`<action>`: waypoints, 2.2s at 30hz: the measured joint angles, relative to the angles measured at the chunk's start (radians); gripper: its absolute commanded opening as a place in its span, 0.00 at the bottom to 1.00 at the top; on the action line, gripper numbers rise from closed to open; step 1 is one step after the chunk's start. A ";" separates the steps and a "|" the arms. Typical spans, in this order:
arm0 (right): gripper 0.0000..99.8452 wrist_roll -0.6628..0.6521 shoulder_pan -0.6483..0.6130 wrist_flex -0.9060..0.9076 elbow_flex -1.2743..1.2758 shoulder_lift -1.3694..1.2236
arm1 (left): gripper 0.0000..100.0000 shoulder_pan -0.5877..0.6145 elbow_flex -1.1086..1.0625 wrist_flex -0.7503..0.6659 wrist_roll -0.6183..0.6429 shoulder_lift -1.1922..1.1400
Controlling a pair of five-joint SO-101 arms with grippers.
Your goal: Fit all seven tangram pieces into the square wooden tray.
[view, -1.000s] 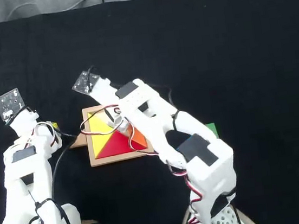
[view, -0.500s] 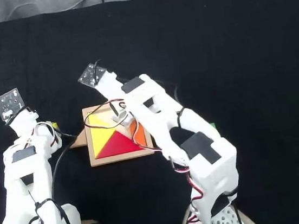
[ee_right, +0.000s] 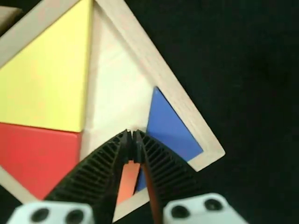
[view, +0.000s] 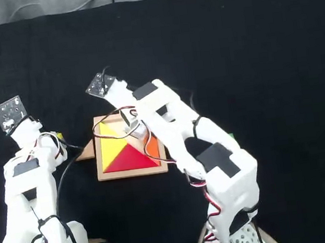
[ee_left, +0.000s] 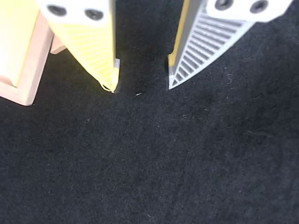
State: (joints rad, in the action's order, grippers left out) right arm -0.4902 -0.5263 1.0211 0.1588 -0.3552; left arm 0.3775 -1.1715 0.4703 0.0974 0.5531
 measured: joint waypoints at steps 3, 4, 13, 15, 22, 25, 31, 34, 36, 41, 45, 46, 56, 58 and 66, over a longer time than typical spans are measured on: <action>0.01 -0.026 0.000 0.020 -0.003 0.000 | 0.17 0.000 0.000 0.000 0.000 0.000; 0.01 -0.029 0.000 0.029 -0.003 0.000 | 0.17 0.000 0.000 0.000 0.000 0.000; 0.01 -0.031 -0.002 0.069 0.002 0.114 | 0.17 0.000 0.000 0.000 0.000 0.000; 0.01 -0.031 -0.002 0.087 0.034 0.216 | 0.17 0.000 0.000 0.000 0.000 0.000; 0.01 0.038 0.083 0.029 0.311 0.717 | 0.17 0.000 0.000 0.000 -0.009 0.000; 0.01 0.098 0.176 -0.035 0.486 0.901 | 0.17 -0.006 0.000 0.000 -0.032 0.000; 0.01 0.129 0.341 -0.046 0.750 1.074 | 0.17 -0.025 0.000 0.000 -0.043 0.000; 0.01 0.127 0.350 0.005 0.812 1.119 | 0.17 -0.025 0.000 0.000 -0.043 0.000; 0.02 0.127 0.362 0.051 0.818 1.138 | 0.17 -0.025 0.000 0.000 -0.043 0.000; 0.05 0.127 0.496 0.092 0.818 1.151 | 0.17 -0.025 -0.005 0.000 -0.043 0.000; 0.23 0.146 0.611 0.097 0.825 1.151 | 0.17 -0.026 -0.012 0.000 -0.043 0.002; 0.26 0.166 0.623 0.104 0.825 1.151 | 0.17 -0.026 -0.012 0.000 -0.043 0.002; 0.27 0.206 0.638 0.127 0.825 1.099 | 0.17 -0.049 -0.012 0.000 -0.052 0.002; 0.29 0.207 0.635 0.107 0.825 1.028 | 0.17 -0.052 -0.012 0.000 -0.052 0.002; 0.33 0.276 0.583 0.074 0.746 0.740 | 0.17 -0.052 -0.012 0.000 -0.052 0.002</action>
State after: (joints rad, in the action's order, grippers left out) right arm -0.2140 0.0568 1.0948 0.9045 0.3844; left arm 0.3253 -1.1838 0.4703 0.0453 0.5547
